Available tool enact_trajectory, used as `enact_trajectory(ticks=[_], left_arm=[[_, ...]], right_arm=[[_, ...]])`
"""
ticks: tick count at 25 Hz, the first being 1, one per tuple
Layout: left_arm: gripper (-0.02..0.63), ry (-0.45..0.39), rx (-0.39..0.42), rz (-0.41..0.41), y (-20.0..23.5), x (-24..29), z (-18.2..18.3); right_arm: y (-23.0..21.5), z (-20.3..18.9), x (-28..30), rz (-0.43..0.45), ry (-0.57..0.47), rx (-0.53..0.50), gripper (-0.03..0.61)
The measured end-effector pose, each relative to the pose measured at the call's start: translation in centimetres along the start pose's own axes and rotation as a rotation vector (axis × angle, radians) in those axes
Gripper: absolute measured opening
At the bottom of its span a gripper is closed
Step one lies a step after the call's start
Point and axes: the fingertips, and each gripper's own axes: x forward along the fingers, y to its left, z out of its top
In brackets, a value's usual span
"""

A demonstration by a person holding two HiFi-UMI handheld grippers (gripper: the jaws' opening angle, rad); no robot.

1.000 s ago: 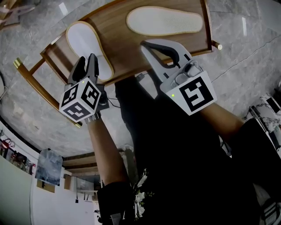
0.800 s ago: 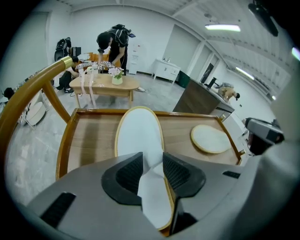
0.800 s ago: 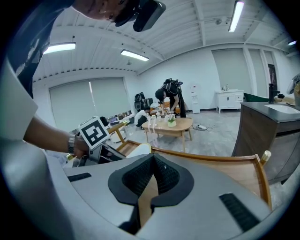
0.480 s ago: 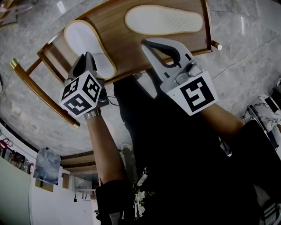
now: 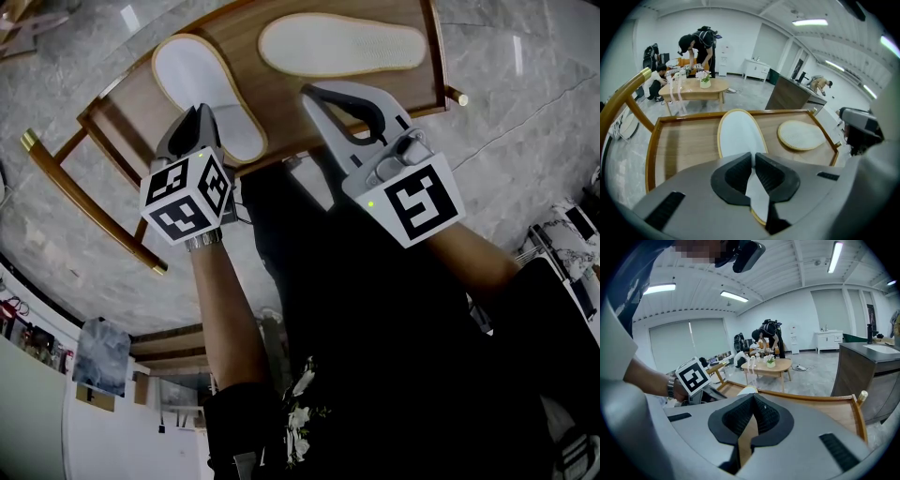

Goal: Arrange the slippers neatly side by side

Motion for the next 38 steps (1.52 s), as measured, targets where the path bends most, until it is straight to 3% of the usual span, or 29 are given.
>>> enact_trajectory(ticks=[5,11,18,24,30,32,34,38], left_arm=[[0.025,0.009,0.047,-0.028,-1.7,0.4,0.3],[0.025,-0.003,-0.014,-0.012,-1.3,0.2,0.1],[0.026,-0.017,-0.032,0.008,-1.1,0.2,0.0],[0.098,-0.059,-0.090,0.015,-1.0,-0.5,0.0],[0.097,-0.102,0.068,0.073,-2.0,-3.4,1.6],[0.094,-0.099,0.113,0.045,-3.6,-3.9,1.9],[0.094,-0.092,0.141,-0.012,-6.1,-3.6,1.8],[0.107,-0.052,0.131,-0.145,-10.9,-0.7,0.7]], right_arm=[[-0.3,-0.4,-0.5,-0.008,0.001,0.009,-0.002],[-0.8,-0.5,-1.0,-0.019,-0.008,0.017,-0.002],[-1.0,-0.4,-1.6,-0.004,-0.025,0.015,-0.002],[-0.4,-0.8,-1.9,0.056,-0.041,0.026,-0.002],[-1.8,-0.5,-2.1,0.080,-0.036,0.035,0.000],[-3.0,-0.6,-2.0,0.061,-0.027,0.019,0.007],[-4.8,-0.7,-1.8,0.032,-0.019,-0.015,0.065],[-8.2,-1.1,-1.5,-0.008,0.012,-0.079,0.084]])
